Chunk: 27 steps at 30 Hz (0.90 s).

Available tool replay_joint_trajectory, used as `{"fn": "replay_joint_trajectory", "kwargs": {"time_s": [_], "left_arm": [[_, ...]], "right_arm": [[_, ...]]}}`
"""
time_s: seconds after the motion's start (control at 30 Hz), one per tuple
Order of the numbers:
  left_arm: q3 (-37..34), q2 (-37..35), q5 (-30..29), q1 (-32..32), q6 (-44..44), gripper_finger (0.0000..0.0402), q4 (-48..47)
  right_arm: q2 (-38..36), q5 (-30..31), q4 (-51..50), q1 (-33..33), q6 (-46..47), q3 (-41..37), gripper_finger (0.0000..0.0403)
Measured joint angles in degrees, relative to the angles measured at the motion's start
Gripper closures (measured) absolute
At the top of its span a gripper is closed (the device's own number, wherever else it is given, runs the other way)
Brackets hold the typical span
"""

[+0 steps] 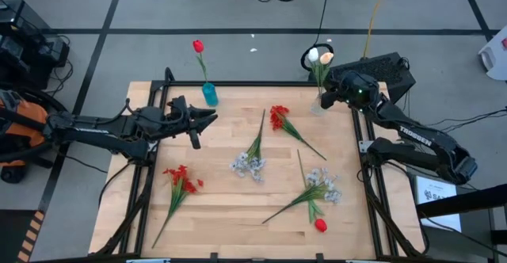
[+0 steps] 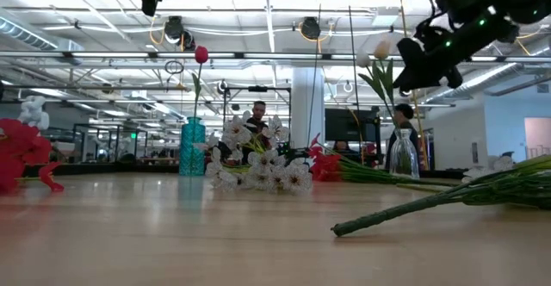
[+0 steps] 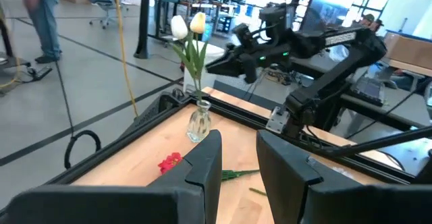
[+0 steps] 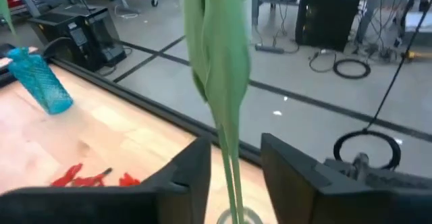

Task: Sort flowers into vase by color
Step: Put the top orange flowers into the blue vase

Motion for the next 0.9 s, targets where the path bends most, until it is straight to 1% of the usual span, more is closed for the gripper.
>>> {"fn": "replay_joint_trajectory", "kwargs": {"time_s": [0.1, 0.2, 0.37, 0.43, 0.57, 0.7, 0.83, 0.9], "left_arm": [[0.0, 0.0, -0.2, 0.0, 0.0, 0.0302, 0.0], [0.0, 0.3, -0.2, 0.0, 0.1, 0.0302, 0.0], [0.0, 3.0, -0.2, 0.0, 0.5, 0.0302, 0.0], [0.0, 4.8, -0.2, 0.0, 0.5, 0.0302, 0.0], [0.4, 9.9, -0.2, -0.8, 0.5, 0.0302, 0.6], [3.4, 16.8, 1.9, -2.0, 3.5, 0.0302, 0.7], [7.9, 24.7, 4.4, -2.5, 7.6, 0.0302, 0.8], [10.6, 28.7, 7.9, -2.4, 10.5, 0.0302, 0.8]], "right_arm": [[-2.7, 0.1, -8.5, 0.0, 3.5, 3.3, 0.026], [-5.2, 0.2, -18.3, 0.0, 7.4, 7.3, 0.0257], [-8.0, 0.0, -33.4, 0.8, 14.8, 13.0, 0.0282], [-8.7, -2.2, -38.0, 1.7, 16.6, 14.6, 0.0301], [-9.6, -8.0, -42.8, 4.7, 19.5, 15.0, 0.0348], [-9.9, -8.7, -47.3, 8.1, 21.6, 15.0, 0.0394], [-10.6, -8.7, -49.9, 11.5, 24.4, 15.0, 0.0396], [-11.2, -8.8, -51.1, 13.2, 25.3, 15.0, 0.0399]]}}
